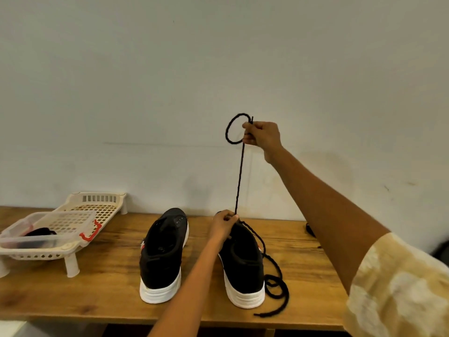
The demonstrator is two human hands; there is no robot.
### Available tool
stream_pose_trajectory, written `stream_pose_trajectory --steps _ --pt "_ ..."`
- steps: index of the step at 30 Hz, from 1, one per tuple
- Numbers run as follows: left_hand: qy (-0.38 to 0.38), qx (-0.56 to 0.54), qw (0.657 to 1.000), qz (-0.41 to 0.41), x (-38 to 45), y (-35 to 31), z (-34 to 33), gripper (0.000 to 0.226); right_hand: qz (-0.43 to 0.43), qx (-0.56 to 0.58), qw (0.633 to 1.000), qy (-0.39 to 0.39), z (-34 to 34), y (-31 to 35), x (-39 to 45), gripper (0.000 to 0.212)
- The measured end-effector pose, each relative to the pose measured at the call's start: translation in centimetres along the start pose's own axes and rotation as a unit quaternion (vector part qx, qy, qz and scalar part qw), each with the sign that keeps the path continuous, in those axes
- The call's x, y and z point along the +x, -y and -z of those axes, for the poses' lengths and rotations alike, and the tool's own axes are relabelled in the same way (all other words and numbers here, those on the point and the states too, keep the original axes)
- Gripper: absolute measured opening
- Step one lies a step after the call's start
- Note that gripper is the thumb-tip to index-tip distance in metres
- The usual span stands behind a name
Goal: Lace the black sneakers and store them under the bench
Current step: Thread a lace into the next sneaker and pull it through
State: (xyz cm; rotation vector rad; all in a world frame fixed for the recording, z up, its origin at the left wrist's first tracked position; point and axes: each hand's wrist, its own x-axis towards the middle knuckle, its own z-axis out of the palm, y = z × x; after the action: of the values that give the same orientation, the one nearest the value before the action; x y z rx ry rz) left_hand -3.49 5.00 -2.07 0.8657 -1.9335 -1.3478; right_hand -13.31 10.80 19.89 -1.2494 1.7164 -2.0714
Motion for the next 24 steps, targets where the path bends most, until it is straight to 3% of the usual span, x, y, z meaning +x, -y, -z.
stream_pose_trajectory --steps 5,8,10,12,14,16,19,21,24 --pt "-0.042 -0.061 0.995 0.059 -0.6 -0.2 0.1 0.017 -0.065 -0.019 0.997 -0.035 2.5 -4.8 -1.8 0.013" --pt "-0.043 -0.065 0.995 0.068 -0.7 -0.8 0.4 0.018 -0.134 -0.131 0.982 -0.035 4.5 -8.4 -3.2 0.019" --pt "-0.026 -0.007 0.998 0.055 -0.4 -1.2 0.5 0.02 -0.189 -0.24 0.952 0.0 5.7 -10.7 -4.2 0.017" --pt "0.001 0.119 0.993 0.015 -0.1 -1.6 0.7 0.023 -0.226 -0.318 0.92 0.043 6.4 -12.8 -5.1 0.021" --pt "0.018 0.27 0.963 -0.018 -0.1 -2.2 1.0 0.032 -0.254 -0.379 0.885 0.087 6.5 -14.4 -6.0 0.024" --pt "0.046 0.357 0.933 0.006 -0.5 -2.8 1.2 0.043 -0.26 -0.449 0.845 0.13 6.3 -15.3 -7.0 0.027" --pt "0.093 0.392 0.913 0.063 -0.9 -3.2 1.2 0.052 -0.226 -0.521 0.809 0.154 5.9 -15.4 -7.5 0.03" --pt "0.085 0.394 0.912 0.075 -0.9 -3.2 1.0 0.059 -0.188 -0.544 0.805 0.143 5.7 -14.6 -7.0 0.017" --pt "0.058 0.384 0.916 0.103 -0.9 -3.5 1.3 0.064 -0.131 -0.471 0.863 0.127 5.0 -13.1 -5.8 0.018"
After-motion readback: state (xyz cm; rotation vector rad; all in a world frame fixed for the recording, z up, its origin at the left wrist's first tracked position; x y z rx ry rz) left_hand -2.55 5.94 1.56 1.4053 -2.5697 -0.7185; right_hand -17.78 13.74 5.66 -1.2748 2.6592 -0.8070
